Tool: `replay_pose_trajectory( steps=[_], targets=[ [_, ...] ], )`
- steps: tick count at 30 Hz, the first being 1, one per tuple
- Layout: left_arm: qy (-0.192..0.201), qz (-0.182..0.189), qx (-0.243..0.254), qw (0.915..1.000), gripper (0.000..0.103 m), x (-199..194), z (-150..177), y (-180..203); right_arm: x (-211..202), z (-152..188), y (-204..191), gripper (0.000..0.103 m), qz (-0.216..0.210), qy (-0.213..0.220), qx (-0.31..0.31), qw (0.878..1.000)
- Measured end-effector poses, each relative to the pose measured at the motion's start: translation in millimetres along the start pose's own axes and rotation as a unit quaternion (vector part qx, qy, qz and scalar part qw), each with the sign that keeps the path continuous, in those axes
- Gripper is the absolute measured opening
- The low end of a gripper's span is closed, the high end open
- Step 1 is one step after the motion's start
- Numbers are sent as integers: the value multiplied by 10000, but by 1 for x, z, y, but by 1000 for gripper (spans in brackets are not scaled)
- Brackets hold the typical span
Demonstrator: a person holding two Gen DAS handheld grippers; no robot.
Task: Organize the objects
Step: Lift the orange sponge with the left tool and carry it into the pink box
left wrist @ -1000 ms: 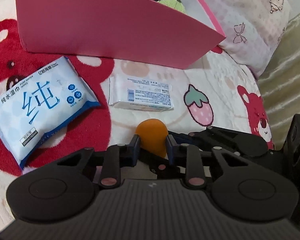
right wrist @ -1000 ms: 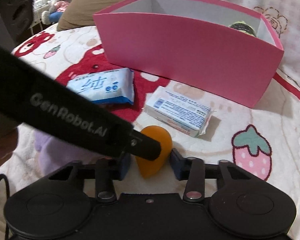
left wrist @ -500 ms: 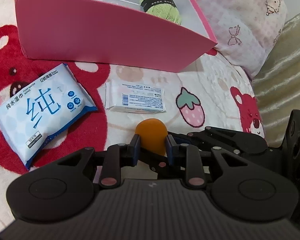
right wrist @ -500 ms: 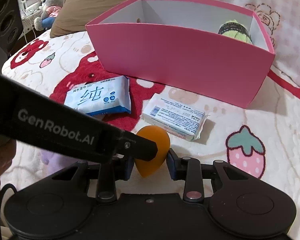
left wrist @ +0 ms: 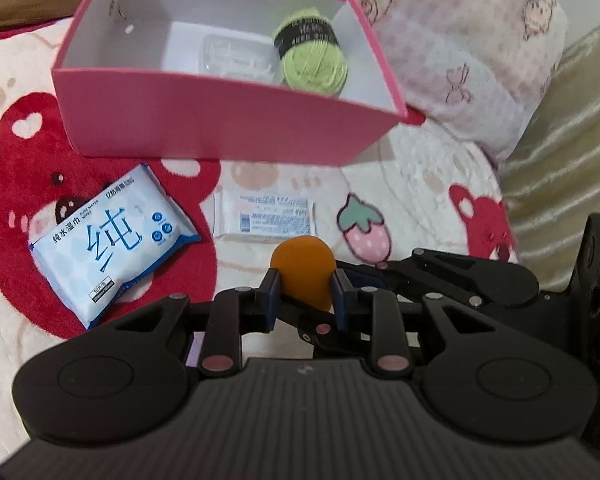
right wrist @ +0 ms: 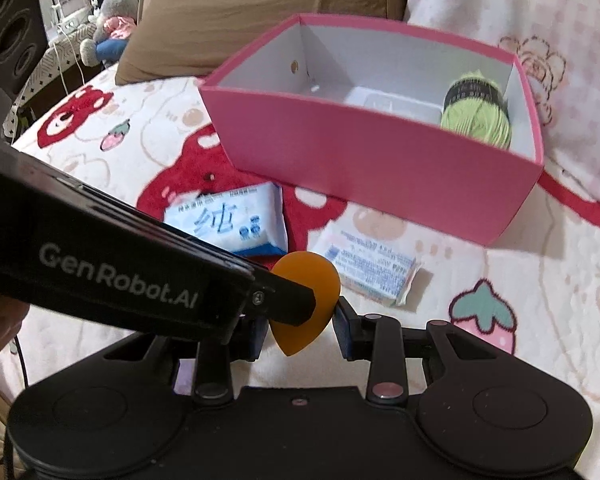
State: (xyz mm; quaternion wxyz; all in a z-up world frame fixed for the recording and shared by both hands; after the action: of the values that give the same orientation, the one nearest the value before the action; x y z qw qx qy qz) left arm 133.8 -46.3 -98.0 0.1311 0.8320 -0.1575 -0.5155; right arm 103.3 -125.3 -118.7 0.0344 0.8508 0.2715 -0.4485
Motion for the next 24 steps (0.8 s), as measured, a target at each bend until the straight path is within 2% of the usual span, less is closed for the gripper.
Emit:
replay_pose_trajectory(
  steps=[12, 19, 24],
  targets=[
    [256, 153, 211, 9993, 26, -38, -33, 14, -35, -35, -6, 39, 191, 334, -286, 9988],
    [418, 92, 162, 9990, 26, -57, -50, 16, -52, -57, -10, 40, 127, 554, -351, 9978],
    [547, -48, 250, 9982, 26, -64, -68, 14, -47, -71, -9, 39, 68, 689, -418, 9967]
  ],
)
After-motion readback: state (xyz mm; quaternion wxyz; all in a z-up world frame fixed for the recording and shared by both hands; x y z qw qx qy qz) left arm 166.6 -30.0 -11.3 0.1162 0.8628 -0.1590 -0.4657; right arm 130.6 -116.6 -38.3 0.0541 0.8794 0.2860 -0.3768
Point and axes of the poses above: each gripper's, at about its wrist camera, not at the fingertips, and x roughly the way its jaws point, y to its right, z to its underside, the point moved 4 cm from there along x, roughly the way its jaws point, and after that the axes turned 7 degrees about -z, right-handed, at the moved point
